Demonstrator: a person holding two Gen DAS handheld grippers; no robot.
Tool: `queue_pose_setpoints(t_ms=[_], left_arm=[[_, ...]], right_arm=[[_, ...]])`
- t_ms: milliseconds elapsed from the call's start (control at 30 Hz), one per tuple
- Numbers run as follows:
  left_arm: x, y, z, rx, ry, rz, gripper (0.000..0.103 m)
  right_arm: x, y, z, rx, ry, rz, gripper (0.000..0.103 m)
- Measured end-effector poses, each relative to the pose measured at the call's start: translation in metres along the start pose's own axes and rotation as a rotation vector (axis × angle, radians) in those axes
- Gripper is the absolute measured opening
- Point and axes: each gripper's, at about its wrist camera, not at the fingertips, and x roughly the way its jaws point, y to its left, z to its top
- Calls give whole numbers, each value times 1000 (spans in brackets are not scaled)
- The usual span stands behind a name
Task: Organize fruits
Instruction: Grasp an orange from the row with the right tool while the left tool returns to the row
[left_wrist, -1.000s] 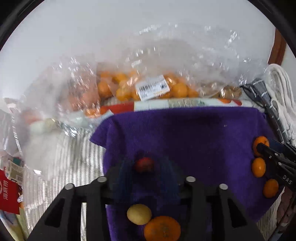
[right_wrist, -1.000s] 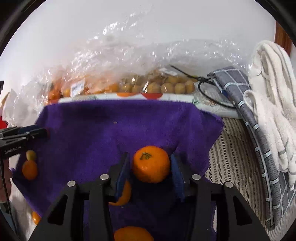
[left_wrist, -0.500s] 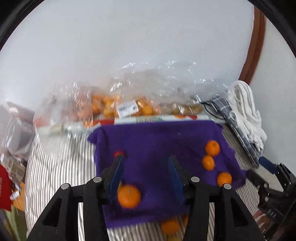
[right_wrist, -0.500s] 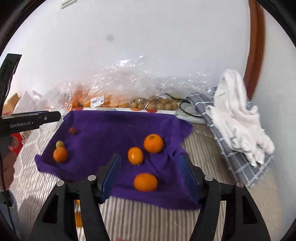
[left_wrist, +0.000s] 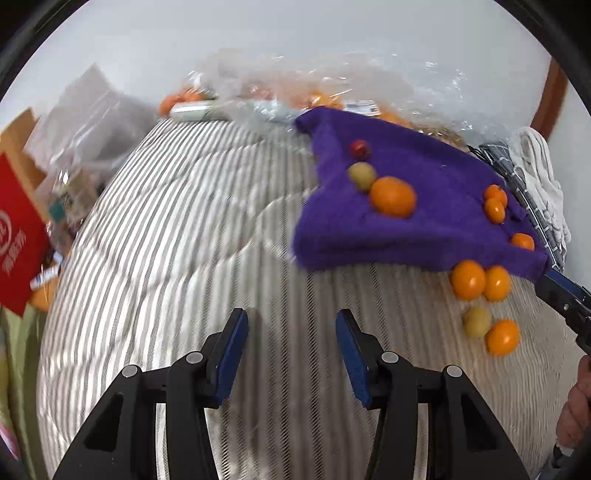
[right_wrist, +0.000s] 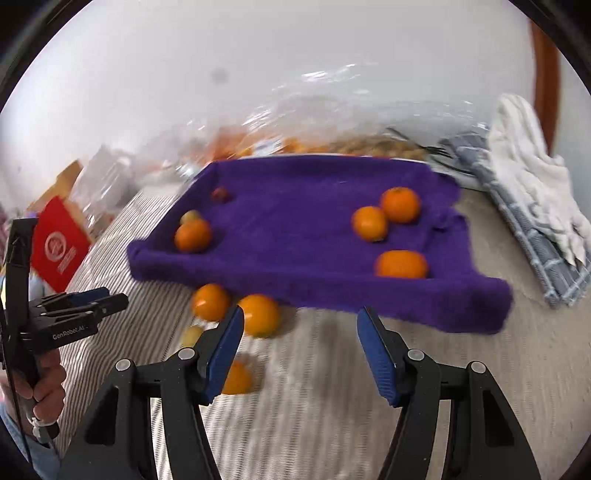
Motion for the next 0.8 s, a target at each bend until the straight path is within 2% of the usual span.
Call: queue_pose_setpoints(t_ms=[167, 367, 567, 667, 800], left_arm=[[-5, 4, -11, 0, -74, -5, 47], [-2, 7, -15, -44, -82, -17, 47], [-5, 18, -15, -82, -89, -69, 47], [-5, 13, -12, -57, -82, -36, 47], [-5, 7, -10, -25, -73, 6, 47]], right_arm=[[15, 20, -2, -49, 13, 9, 57], [38, 18, 2, -31, 83, 34, 51], [60, 19, 3, -24, 132, 63, 43], [58, 21, 2, -48, 114, 60, 34], [43, 8, -1, -24, 90, 47, 34]])
